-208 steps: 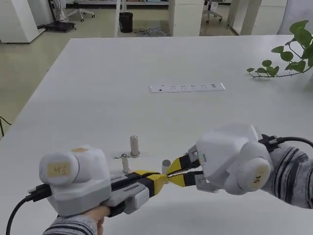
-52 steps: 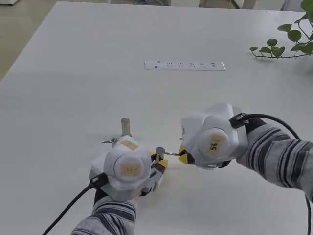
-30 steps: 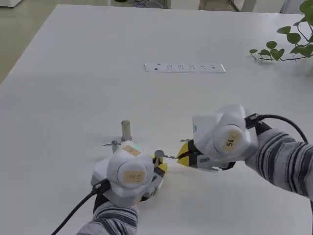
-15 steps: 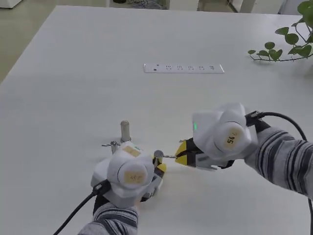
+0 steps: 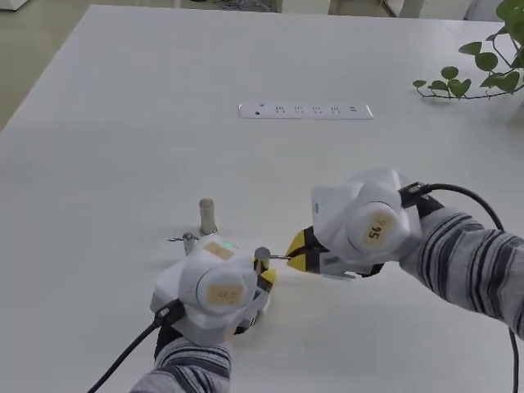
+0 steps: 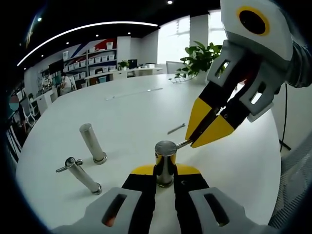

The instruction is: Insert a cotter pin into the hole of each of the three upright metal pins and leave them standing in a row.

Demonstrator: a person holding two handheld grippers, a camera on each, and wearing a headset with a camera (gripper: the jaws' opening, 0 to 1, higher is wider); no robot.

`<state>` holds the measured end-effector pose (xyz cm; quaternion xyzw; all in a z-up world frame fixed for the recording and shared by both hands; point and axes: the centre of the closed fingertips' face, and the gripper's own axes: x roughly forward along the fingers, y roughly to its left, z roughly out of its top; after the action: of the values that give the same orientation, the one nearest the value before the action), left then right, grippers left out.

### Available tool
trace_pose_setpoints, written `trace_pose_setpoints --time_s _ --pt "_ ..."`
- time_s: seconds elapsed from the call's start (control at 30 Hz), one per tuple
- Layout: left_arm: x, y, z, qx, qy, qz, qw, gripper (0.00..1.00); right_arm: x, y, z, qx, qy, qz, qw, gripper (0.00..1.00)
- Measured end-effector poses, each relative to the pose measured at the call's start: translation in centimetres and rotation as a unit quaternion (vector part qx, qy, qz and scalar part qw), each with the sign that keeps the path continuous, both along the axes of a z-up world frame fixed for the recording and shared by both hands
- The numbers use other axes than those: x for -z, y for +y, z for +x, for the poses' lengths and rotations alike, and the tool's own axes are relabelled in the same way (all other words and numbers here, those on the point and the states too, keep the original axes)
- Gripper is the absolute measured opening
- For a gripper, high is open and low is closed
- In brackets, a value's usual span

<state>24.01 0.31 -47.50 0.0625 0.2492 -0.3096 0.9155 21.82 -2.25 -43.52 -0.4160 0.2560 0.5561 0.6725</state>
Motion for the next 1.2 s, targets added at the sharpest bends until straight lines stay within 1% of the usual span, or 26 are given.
trace_pose_setpoints --time_s 0.07,0.1,0.13,0.17,0.3,0.57,0.67,0.77,0.83,0.9,0.97,1.1,1.17,1.2 --pt "0.0 0.0 0.0 -0.002 0.000 -0.001 1.0000 0.09 0.2 -0.1 0.1 -0.003 -0.004 -0.002 1.0000 0.00" --pt "0.0 0.0 0.0 -0.001 0.000 -0.001 1.0000 0.09 0.2 0.1 0.1 -0.005 -0.003 0.002 1.0000 0.00" --pt "0.0 0.0 0.0 -0.001 0.000 0.000 1.0000 0.09 0.2 0.2 0.2 0.001 0.002 0.010 0.9999 0.00" --pt "0.0 0.0 0.0 -0.002 -0.001 0.000 1.0000 0.09 0.4 0.5 0.3 0.002 0.004 0.013 0.9999 0.00" --pt "0.0 0.0 0.1 -0.006 0.001 0.000 1.0000 0.09 0.8 0.6 0.7 0.001 -0.004 0.000 1.0000 0.00" --pt "0.1 0.0 0.2 -0.008 -0.001 0.001 1.0000 0.09 1.2 1.4 1.0 -0.011 -0.008 -0.002 0.9999 0.00" --pt "0.0 0.0 0.2 -0.011 -0.001 0.000 0.9999 0.10 1.3 1.7 1.0 -0.023 -0.017 -0.007 0.9996 0.00" --pt "0.0 0.1 0.2 -0.016 -0.001 0.000 0.9999 0.10 1.3 2.2 1.0 -0.022 -0.018 -0.005 0.9996 0.00" --pt "0.0 0.1 0.1 -0.017 -0.001 0.000 0.9999 0.10 1.4 2.3 1.0 -0.016 -0.014 0.000 0.9998 0.01" --pt "0.0 0.1 0.1 -0.019 0.000 0.000 0.9998 0.10 1.3 2.5 0.9 -0.009 -0.010 0.004 0.9999 0.05" --pt "0.0 0.1 0.1 -0.023 0.000 -0.001 0.9997 0.10 1.1 2.4 0.9 -0.004 -0.008 0.008 0.9999 0.07" --pt "0.0 0.2 0.1 -0.028 0.000 0.000 0.9996 0.10 0.5 2.0 0.8 0.003 -0.006 0.012 0.9999 0.07" --pt "0.0 0.2 0.1 -0.035 0.003 -0.003 0.9994 0.10 0.4 1.8 0.7 0.007 -0.003 0.010 0.9999 0.05" --pt "0.0 0.2 0.1 -0.036 0.002 -0.002 0.9993 0.10 0.4 1.7 0.6 0.009 -0.003 0.009 0.9999 0.04"
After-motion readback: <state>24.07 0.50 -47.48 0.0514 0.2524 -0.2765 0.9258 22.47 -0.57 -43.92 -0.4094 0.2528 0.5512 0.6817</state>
